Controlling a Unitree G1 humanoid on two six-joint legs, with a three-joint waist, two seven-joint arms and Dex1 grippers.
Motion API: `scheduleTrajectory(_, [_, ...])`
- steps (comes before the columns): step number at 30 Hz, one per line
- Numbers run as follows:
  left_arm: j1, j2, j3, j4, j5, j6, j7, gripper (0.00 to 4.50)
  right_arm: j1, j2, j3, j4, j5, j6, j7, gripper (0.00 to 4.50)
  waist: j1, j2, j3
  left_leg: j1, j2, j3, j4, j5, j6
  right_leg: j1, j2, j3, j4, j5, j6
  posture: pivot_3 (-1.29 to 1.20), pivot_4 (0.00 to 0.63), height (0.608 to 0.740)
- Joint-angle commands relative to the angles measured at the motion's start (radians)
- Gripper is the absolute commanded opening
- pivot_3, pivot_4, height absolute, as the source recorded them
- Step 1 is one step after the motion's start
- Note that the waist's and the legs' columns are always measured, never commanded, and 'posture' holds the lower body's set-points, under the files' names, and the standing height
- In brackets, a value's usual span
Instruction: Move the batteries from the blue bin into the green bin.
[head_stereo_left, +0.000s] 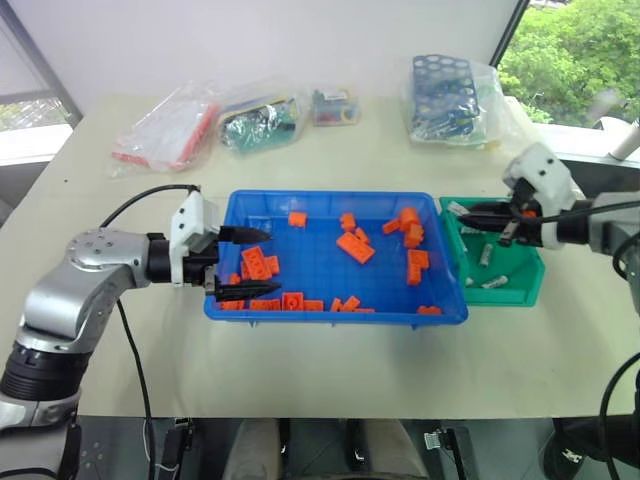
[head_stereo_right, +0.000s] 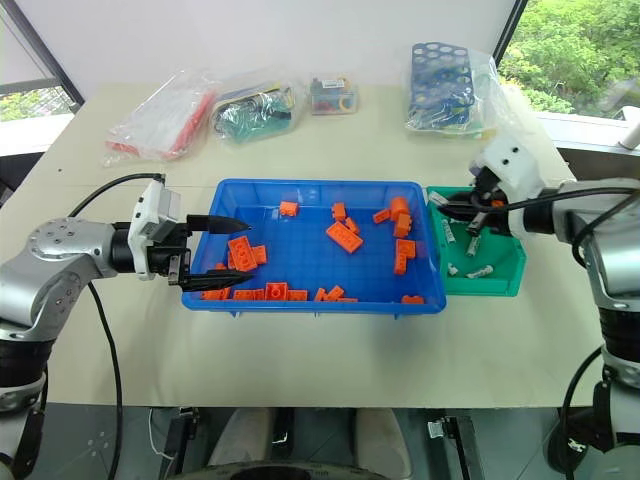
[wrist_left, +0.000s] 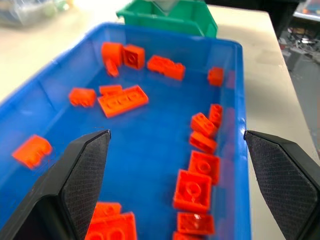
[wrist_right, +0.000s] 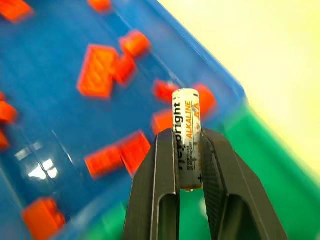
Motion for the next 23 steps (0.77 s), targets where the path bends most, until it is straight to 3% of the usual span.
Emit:
scheduleTrajectory(1, [-0.012, 0.015, 0.045, 0.015, -0.013, -0.016, -0.01, 4.5, 0.078, -0.005, -0.09, -0.006, 0.005, 0.025, -0.073, 0.24, -0.001, 0.0, 0.0, 0.0, 0.0, 0.0, 0.0, 0.0, 0.0, 0.0, 0.0, 0.0, 0.0, 0.0, 0.0, 0.0, 0.15, 0.739])
scheduleTrajectory(7, [-0.036, 0.022, 0.049, 0.068, 0.001, -0.021, -0.015, 4.5, 0.144, 0.056, -0.148, 0.027, -0.012, -0.043, -0.207, 2.91, -0.001, 0.0, 0.0, 0.0, -0.001, 0.0, 0.0, 0.0, 0.0, -0.001, 0.001, 0.001, 0.001, 0.0, 0.0, 0.0, 0.15, 0.739])
scheduleTrajectory(10, [-0.037, 0.04, 0.075, 0.1, 0.0, -0.016, -0.016, 4.5, 0.204, 0.013, -0.22, 0.036, 0.035, -0.11, -0.127, 2.91, 0.003, 0.0, 0.0, -0.001, -0.002, 0.0, 0.0, 0.0, 0.0, -0.001, 0.001, 0.001, 0.0, 0.0, 0.001, 0.0, 0.15, 0.739])
scheduleTrajectory(16, [-0.043, 0.118, 0.178, 0.196, -0.032, 0.015, -0.035, 4.5, 0.378, -0.162, -0.431, 0.208, 0.114, -0.336, 0.236, 2.91, 0.001, 0.0, 0.0, 0.0, -0.002, 0.0, 0.0, 0.0, 0.0, 0.001, 0.001, 0.0, -0.001, 0.0, 0.001, 0.0, 0.15, 0.739])
scheduleTrajectory(23, [-0.033, 0.165, 0.243, 0.27, -0.048, 0.005, -0.079, 4.5, 0.359, -0.216, -0.455, 0.409, 0.193, -0.359, 0.39, 2.91, -0.008, 0.0, 0.0, 0.003, 0.0, 0.001, -0.001, 0.0, 0.0, 0.002, 0.003, 0.001, 0.0, 0.0, 0.001, 0.0, 0.15, 0.739])
